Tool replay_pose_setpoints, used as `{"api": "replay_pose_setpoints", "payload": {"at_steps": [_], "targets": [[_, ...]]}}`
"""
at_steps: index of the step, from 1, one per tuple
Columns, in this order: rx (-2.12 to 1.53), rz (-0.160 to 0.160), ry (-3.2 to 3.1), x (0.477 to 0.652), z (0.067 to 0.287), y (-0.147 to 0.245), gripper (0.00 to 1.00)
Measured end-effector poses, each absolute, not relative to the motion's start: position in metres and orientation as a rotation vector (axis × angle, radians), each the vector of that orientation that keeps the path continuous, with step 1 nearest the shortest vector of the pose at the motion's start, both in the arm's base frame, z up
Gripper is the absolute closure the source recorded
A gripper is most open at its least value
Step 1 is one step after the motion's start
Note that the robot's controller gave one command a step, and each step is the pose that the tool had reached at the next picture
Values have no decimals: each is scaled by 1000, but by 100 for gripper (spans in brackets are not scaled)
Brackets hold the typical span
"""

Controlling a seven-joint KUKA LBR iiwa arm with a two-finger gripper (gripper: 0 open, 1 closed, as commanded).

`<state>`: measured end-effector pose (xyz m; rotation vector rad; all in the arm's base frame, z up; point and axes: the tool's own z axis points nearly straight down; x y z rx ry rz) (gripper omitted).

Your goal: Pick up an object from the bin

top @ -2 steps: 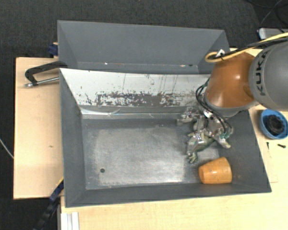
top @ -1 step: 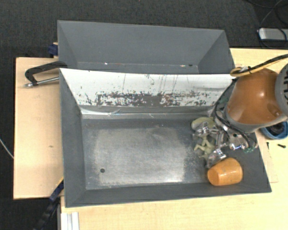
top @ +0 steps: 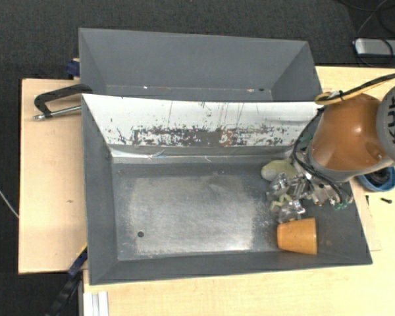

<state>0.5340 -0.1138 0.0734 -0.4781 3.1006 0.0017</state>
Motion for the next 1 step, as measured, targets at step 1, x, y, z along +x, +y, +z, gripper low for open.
{"api": "replay_pose_setpoints", "payload": {"at_steps": [1], "targets": [[-1113, -9, 2924, 586, 238, -114, 100]]}}
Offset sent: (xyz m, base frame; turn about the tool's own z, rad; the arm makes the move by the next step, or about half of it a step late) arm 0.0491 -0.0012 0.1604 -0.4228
